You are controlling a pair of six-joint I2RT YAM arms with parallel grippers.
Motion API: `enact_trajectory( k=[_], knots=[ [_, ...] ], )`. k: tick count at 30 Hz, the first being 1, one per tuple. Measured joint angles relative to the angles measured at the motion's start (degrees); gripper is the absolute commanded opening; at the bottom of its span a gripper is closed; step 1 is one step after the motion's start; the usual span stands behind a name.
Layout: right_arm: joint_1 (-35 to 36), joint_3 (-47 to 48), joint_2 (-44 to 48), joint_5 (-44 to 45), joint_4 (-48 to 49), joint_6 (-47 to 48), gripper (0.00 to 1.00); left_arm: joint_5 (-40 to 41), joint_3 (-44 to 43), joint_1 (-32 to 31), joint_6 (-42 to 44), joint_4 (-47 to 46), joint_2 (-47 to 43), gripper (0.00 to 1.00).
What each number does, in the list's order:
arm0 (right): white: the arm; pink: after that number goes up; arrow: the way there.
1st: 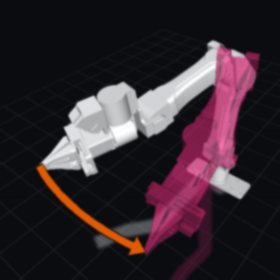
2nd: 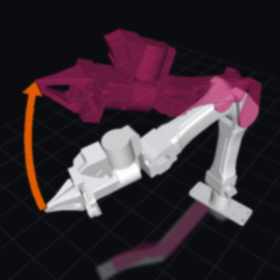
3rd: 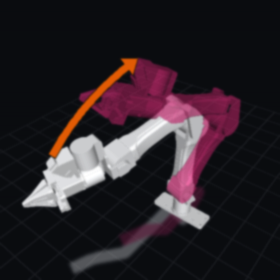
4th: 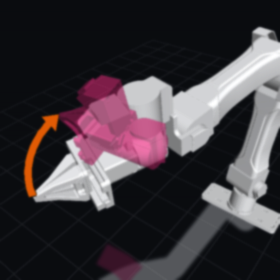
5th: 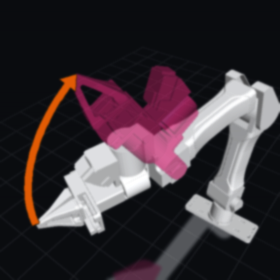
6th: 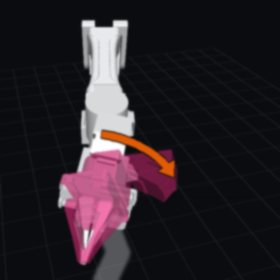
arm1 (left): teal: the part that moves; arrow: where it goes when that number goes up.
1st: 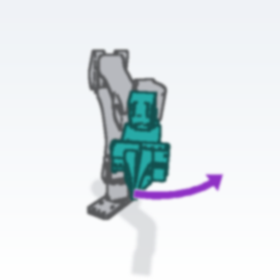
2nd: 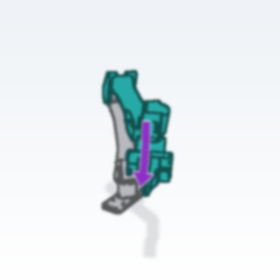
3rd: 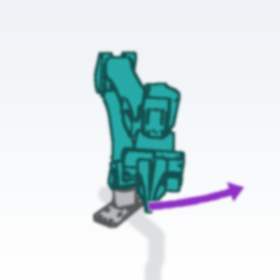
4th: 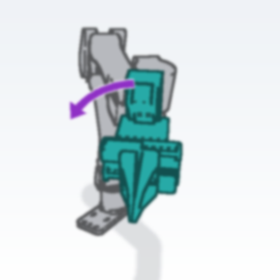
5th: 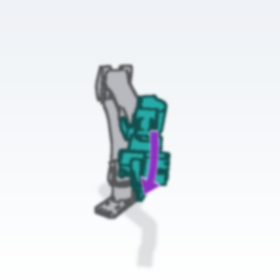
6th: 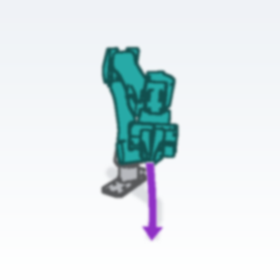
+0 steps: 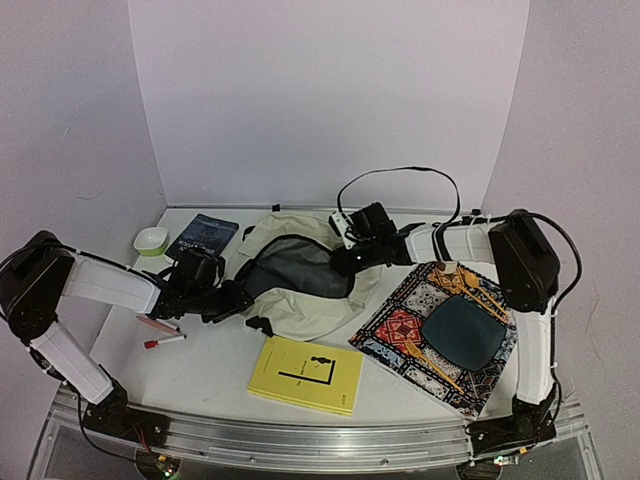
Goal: Pack the student bag
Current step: Adjust the largest pocket of the student bag, then place the largest pocket of the student bag.
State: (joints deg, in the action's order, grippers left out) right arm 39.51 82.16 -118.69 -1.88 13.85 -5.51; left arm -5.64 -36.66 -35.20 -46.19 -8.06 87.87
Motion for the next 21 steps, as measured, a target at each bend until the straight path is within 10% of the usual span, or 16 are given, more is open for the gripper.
enact_trajectory(
  k=[21],
  knots=[
    [4.1,-31.5,34.5,-5.4,2.8,-12.3,0.76,-3.8,4.2,-4.8,2.7,11.9,-18.3,0.73]
  ],
)
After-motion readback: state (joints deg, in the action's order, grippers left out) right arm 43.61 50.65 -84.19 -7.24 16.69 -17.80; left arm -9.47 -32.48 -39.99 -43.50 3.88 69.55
